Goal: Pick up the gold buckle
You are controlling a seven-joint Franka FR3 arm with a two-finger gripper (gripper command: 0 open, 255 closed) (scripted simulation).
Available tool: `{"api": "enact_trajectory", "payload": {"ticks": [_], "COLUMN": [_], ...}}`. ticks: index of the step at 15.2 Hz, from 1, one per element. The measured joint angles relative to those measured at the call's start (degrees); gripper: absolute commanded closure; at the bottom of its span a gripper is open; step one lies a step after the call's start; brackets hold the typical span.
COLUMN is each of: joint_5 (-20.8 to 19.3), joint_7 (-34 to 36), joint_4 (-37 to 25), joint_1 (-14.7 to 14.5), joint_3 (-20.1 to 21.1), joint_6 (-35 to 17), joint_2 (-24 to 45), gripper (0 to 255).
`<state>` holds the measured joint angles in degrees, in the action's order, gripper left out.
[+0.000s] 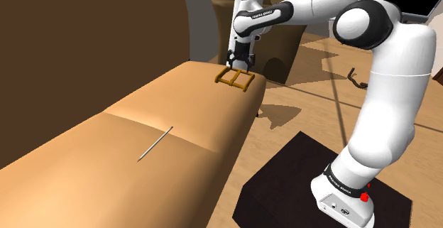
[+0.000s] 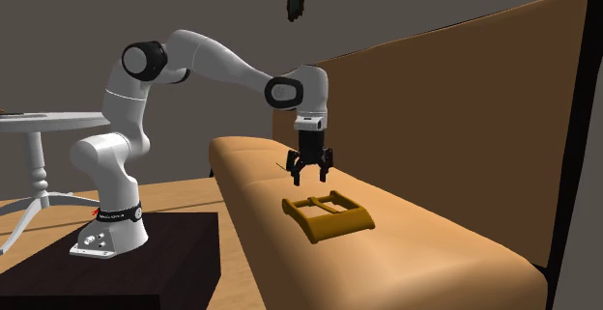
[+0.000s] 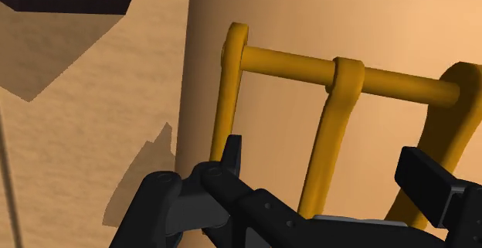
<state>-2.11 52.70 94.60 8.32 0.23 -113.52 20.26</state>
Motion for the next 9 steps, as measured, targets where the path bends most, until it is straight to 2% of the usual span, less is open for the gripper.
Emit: {"api": "enact_trajectory", "payload": {"ticks": [4,9], "joint_5": [0.8,1.0], "joint_7": [3.6,4.2], "joint_4": [-9.7,-9.7], "joint_1": [0.9,1.0], "joint_3": [-1.3,-1.5], "joint_6": [1.4,-0.7], "joint_2": [8.6,10.8], "gripper": [0,0]}}
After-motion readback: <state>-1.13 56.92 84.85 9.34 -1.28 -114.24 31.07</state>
